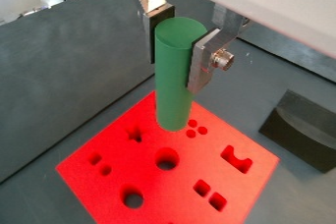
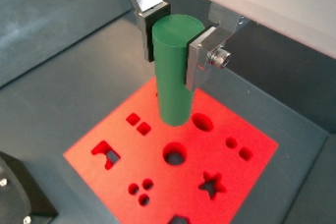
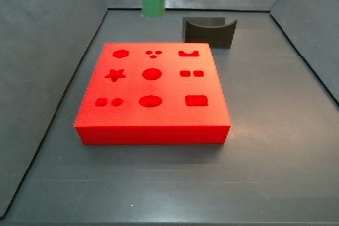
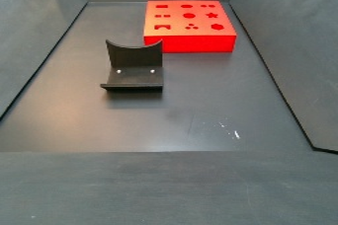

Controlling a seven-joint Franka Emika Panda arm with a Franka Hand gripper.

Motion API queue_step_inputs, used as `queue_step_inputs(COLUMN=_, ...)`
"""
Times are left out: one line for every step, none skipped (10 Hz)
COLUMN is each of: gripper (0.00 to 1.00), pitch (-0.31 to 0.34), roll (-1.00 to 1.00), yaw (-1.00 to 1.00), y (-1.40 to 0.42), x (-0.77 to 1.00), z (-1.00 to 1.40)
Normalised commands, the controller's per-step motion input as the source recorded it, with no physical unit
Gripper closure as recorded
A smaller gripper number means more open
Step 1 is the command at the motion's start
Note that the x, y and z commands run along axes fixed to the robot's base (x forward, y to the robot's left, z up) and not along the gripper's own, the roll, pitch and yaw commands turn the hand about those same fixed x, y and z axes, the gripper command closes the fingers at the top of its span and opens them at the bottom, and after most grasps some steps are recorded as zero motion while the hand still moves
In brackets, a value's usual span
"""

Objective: Insert the round object.

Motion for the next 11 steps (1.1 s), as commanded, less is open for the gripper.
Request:
queue_step_inputs(gripper=1.0, pitch=0.0, roll=0.02, yaw=-0.14, y=0.13, x=-0.44, z=-0.17)
queue_step_inputs(gripper=1.0, pitch=-0.009, roll=0.0, yaw=-0.06, y=0.02, x=-0.21, z=-0.03)
queue_step_inputs(gripper=1.0, pitch=0.013, roll=0.0, yaw=0.0, y=0.01, x=0.0, z=0.0)
queue_step_inputs(gripper=1.0, pitch=0.021, roll=0.01, yaw=-0.04, y=0.04, x=0.0, z=-0.07)
queue_step_inputs(gripper=1.0, pitch=0.0, roll=0.03, yaw=-0.12, y=0.0, x=0.0, z=-0.15)
queue_step_inputs(gripper=1.0, pitch=0.0, roll=0.01, yaw=-0.12, y=0.0, x=-0.05, z=-0.13)
queue_step_inputs(gripper=1.0, pitch=0.0, roll=0.01, yaw=-0.07, y=0.0, x=-0.17, z=-0.12)
queue_step_inputs(gripper=1.0, pitch=0.0, roll=0.04, yaw=-0.1, y=0.0, x=-0.25, z=-0.1)
queue_step_inputs(gripper=1.0, pitch=0.0, roll=0.0, yaw=-0.07, y=0.0, x=-0.17, z=-0.09)
queue_step_inputs(gripper=1.0, pitch=0.0, roll=0.0, yaw=-0.05, y=0.0, x=-0.06, z=-0.08)
queue_step_inputs(gripper=1.0, pitch=0.0, roll=0.0, yaw=-0.03, y=-0.03, x=-0.05, z=-0.13)
